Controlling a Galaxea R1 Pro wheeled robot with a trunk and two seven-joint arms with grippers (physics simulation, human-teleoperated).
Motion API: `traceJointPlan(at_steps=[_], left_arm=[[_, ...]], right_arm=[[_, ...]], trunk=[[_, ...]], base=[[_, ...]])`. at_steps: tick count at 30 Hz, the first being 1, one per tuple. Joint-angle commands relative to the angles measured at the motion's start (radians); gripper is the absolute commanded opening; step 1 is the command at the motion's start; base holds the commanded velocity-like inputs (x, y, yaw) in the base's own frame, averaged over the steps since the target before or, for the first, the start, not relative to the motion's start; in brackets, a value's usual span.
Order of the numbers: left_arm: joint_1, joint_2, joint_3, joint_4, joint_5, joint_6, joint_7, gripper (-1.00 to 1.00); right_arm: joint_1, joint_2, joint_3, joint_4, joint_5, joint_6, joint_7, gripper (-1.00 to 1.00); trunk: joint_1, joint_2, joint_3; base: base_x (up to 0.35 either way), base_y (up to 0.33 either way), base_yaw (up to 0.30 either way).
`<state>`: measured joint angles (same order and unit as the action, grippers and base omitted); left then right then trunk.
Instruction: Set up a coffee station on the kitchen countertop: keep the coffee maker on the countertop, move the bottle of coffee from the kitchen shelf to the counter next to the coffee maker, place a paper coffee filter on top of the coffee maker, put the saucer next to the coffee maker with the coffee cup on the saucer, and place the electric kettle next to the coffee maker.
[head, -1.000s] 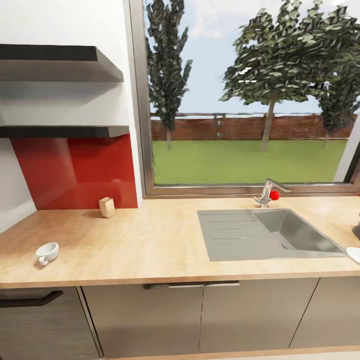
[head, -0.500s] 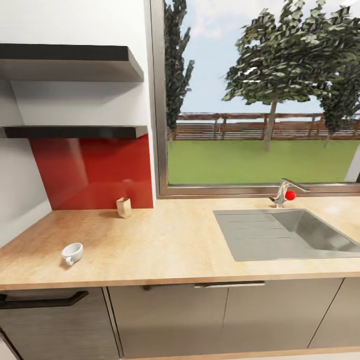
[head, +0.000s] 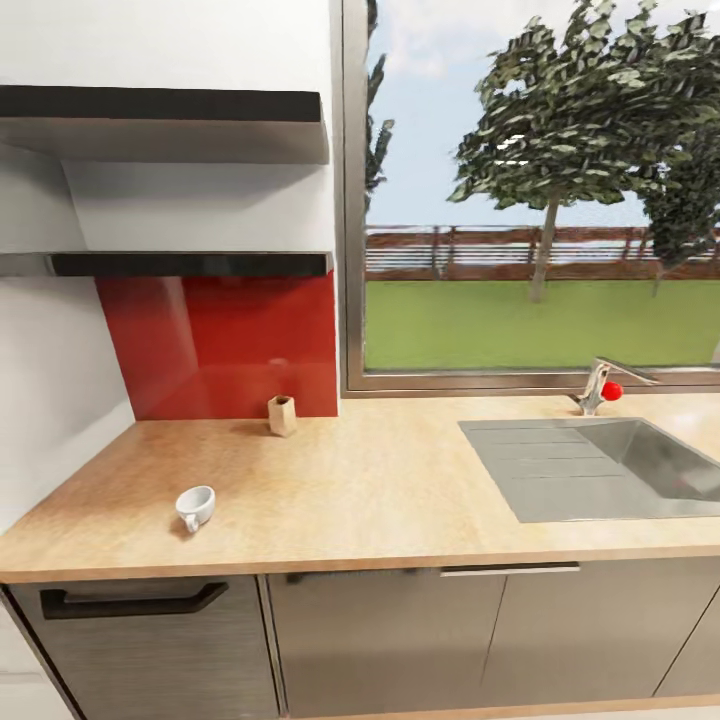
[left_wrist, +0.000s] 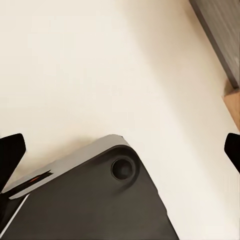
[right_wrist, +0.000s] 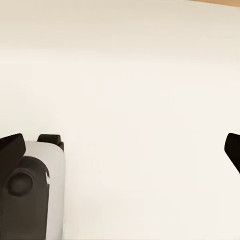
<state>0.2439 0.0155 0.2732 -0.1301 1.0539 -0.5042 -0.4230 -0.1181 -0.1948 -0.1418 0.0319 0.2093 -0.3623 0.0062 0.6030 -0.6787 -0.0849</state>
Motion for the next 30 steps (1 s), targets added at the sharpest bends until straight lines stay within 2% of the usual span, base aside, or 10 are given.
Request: traceJointPlan(at_steps=[1,20,30], left_arm=[[0.0,0.0,0.0,-0.001,0.01,0.003,-0.009,1.0],[0.0,0.0,-0.002,-0.003,0.01,0.001,-0.008,1.0],[0.0,0.0,-0.002,-0.003,0.009,-0.001,-0.008,1.0]], right_arm=[[-0.002,0.0,-0.009,0.003,0.008,-0.006,0.002,1.0],[-0.002,-0.002,-0.009,0.002,0.008,-0.006,0.002,1.0],[-0.002,-0.001,-0.009,0.002,0.008,-0.006,0.001,1.0]], trunk=[[0.0,-0.001,-0.001],[0.0,-0.001,-0.001],[0.0,-0.001,-0.001]], base=[[0.0,0.346,0.0],[0.0,0.346,0.0],[-0.068,0.346,0.0]])
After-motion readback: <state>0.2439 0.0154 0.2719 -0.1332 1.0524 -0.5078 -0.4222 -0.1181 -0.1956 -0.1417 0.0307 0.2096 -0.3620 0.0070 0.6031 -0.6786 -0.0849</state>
